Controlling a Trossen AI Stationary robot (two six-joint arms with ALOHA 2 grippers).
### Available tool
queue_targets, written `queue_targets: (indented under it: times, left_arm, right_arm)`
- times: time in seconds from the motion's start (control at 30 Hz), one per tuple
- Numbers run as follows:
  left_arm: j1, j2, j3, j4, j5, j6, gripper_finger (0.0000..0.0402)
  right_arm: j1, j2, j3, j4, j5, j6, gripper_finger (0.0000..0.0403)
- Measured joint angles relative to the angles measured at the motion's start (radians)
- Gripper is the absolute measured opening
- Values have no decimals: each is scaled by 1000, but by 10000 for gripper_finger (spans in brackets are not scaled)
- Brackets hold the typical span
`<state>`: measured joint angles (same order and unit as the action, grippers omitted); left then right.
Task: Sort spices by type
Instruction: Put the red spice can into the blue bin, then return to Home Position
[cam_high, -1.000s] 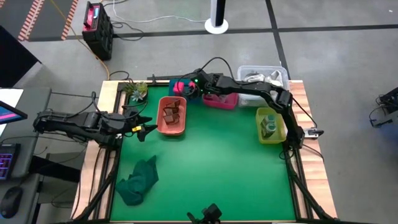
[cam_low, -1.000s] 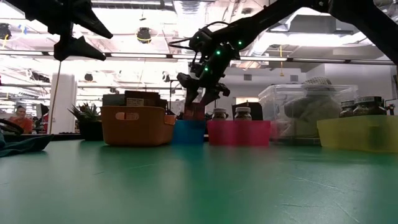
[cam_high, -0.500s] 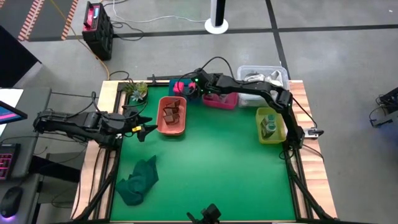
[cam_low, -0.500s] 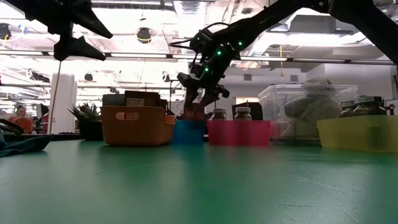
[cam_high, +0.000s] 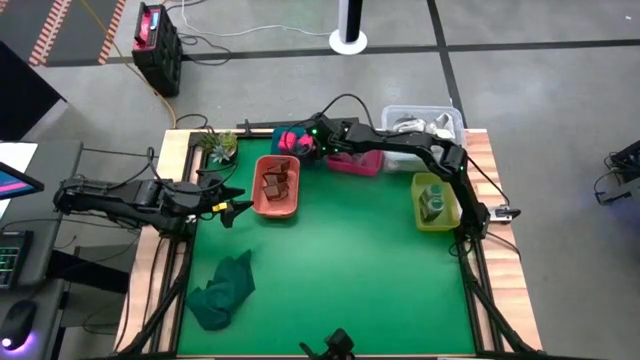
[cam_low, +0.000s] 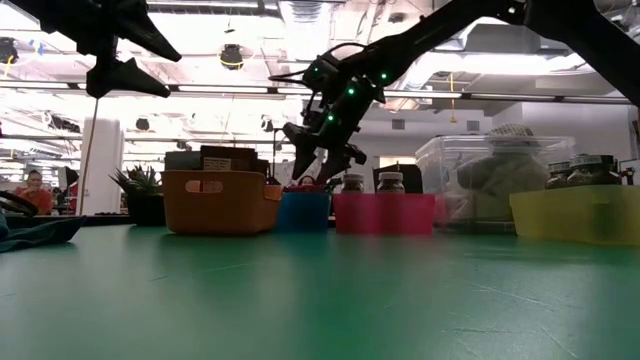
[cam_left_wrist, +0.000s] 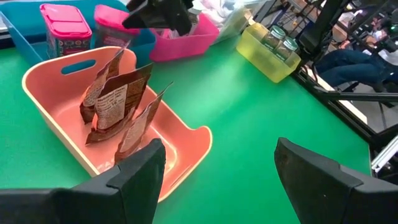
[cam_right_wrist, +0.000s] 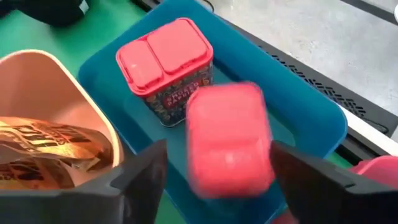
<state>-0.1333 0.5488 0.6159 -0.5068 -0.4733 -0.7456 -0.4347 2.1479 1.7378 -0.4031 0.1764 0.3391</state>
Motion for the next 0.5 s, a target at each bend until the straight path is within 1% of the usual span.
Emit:
queue_targets:
  times: [0.23,0.3,0.4,0.5]
  left_arm:
    - [0,0,0,0,2,2,286]
    - [0,0,0,0,3,2,286]
    - [0,0,0,1,14,-1,286]
    - [0,1,15,-5,23,0,286]
  right_arm:
    - [0,0,0,-4,0,-7,390]
    - [0,0,0,-7,0,-7,396]
    - [0,-18,0,-15,0,-13,386]
    - [2,-63,0,-26,0,-44,380]
